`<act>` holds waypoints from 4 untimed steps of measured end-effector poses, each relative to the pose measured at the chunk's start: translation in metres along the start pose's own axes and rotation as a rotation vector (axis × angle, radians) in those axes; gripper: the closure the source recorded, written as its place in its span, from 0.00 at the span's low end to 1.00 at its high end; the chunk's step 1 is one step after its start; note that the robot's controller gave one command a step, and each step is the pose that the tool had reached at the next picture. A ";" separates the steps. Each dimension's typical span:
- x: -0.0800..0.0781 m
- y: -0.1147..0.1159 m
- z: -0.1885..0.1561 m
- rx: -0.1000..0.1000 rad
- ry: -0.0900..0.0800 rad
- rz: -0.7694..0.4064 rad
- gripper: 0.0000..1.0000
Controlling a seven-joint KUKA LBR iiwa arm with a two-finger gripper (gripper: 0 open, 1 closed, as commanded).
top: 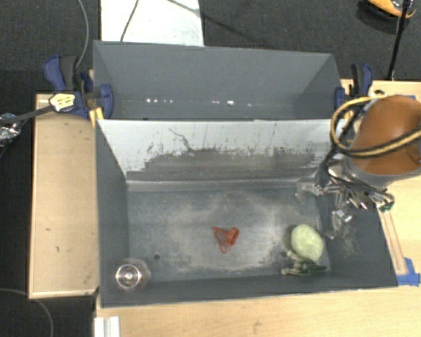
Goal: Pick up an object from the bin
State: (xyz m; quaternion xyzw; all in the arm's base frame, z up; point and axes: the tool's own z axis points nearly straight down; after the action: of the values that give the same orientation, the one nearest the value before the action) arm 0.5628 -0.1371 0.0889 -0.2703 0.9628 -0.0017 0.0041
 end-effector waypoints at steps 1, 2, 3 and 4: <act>-0.002 0.003 0.016 -0.003 -0.003 -0.150 0.00; 0.016 0.009 0.017 -0.001 -0.008 -0.079 0.00; 0.022 0.003 0.018 -0.004 -0.008 -0.355 1.00; 0.018 0.004 0.017 -0.005 -0.017 -0.358 0.00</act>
Offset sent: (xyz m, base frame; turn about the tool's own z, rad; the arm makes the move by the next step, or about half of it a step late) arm -0.0284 -0.0072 -0.0189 -0.0578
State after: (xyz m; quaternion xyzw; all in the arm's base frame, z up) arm 0.5459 -0.1427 0.0720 -0.4372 0.8993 0.0023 0.0110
